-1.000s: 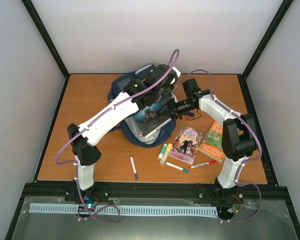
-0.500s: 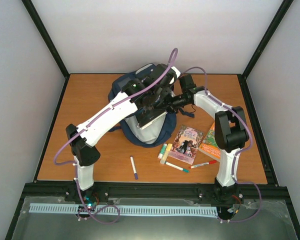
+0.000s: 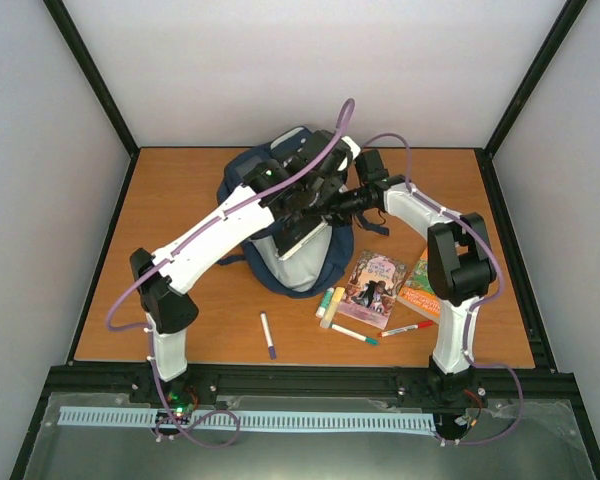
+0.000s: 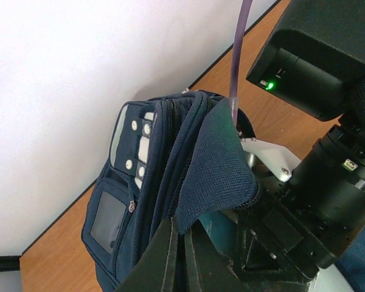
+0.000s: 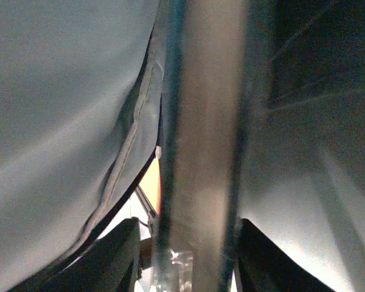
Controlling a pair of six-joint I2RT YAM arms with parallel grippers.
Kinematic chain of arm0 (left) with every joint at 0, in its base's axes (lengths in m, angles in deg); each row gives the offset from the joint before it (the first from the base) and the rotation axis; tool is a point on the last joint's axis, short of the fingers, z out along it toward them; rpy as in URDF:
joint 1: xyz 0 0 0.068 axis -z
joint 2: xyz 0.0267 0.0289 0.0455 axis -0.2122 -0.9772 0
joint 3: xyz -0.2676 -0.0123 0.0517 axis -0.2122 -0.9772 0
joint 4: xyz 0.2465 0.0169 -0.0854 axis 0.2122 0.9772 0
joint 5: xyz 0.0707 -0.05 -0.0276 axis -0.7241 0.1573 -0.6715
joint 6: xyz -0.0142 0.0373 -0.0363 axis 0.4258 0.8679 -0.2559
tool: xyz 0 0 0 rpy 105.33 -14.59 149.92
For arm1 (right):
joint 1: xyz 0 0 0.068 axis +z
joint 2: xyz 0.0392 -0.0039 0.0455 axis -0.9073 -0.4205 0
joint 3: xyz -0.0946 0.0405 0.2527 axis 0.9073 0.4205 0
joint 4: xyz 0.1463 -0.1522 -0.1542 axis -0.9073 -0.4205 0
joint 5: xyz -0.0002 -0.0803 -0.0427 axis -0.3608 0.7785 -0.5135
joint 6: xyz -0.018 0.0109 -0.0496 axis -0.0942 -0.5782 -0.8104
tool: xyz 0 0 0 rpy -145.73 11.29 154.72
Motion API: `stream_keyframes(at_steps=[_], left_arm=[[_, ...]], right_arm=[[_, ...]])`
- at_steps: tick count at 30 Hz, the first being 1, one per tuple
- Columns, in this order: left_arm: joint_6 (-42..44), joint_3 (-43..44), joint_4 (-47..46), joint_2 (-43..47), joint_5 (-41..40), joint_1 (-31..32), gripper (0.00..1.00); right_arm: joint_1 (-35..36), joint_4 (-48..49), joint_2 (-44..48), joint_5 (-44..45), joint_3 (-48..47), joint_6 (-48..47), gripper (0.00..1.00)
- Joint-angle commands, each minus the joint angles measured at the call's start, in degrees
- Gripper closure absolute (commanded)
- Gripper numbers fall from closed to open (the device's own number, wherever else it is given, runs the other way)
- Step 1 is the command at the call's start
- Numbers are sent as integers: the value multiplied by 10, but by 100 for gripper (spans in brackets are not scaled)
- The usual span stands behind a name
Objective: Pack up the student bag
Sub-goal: Place the book in the student bag.
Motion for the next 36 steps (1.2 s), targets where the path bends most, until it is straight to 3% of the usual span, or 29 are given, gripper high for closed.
stream_keyframes(at_steps=[1, 9, 20, 23, 28, 31, 36], left_arm=[[-7, 1, -54, 48, -9, 1, 99], [-16, -72, -89, 82, -12, 1, 99], [-41, -114, -107, 85, -16, -2, 99], [-53, -129, -117, 94, -7, -5, 99], [-70, -148, -125, 110, 19, -13, 99], [-78, -157, -126, 119, 30, -17, 99], [-84, -165, -126, 131, 47, -24, 99]], right_arm=[[7, 1, 24, -1, 1, -58, 52], [10, -84, 112, 79, 58, -196, 35], [10, -103, 224, 123, 185, -386, 36], [10, -107, 266, 148, 211, -440, 39], [19, -107, 332, 184, 246, -573, 53], [46, -105, 367, 233, 269, -688, 65], [130, -72, 445, 340, 343, -901, 73]])
